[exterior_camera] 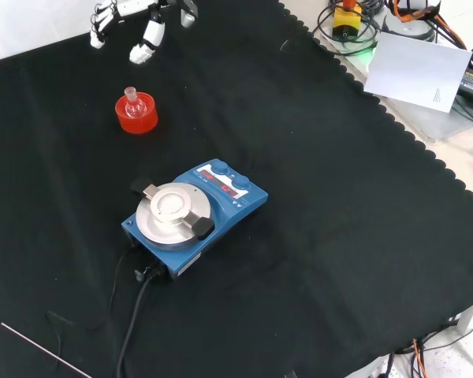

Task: Pick up the round-bottom flask.

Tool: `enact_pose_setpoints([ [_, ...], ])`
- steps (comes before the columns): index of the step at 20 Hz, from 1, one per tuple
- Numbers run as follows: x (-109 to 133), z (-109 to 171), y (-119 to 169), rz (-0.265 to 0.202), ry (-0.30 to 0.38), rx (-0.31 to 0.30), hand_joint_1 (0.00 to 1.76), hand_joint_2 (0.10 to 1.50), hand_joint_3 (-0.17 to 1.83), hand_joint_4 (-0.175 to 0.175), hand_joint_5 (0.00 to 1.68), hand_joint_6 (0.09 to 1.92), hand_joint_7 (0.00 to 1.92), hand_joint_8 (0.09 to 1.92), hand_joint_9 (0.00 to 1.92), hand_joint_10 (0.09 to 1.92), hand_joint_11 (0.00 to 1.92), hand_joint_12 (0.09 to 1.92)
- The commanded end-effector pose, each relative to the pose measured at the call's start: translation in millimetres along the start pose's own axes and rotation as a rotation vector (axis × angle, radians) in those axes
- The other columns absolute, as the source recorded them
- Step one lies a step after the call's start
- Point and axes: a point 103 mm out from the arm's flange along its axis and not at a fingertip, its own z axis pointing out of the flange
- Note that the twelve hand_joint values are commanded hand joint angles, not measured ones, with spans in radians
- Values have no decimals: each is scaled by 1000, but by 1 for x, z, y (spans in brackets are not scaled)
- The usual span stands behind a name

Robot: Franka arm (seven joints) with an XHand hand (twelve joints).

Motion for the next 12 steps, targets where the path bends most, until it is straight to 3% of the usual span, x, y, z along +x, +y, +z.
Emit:
enact_pose_setpoints([
  [1,-9,19,7,-16,42,14,746,691,541,-45,470,87,207,659,333,719,0,1333],
  [12,-11,41,10,-37,69,26,768,674,544,-40,480,87,219,660,341,715,0,1326],
])
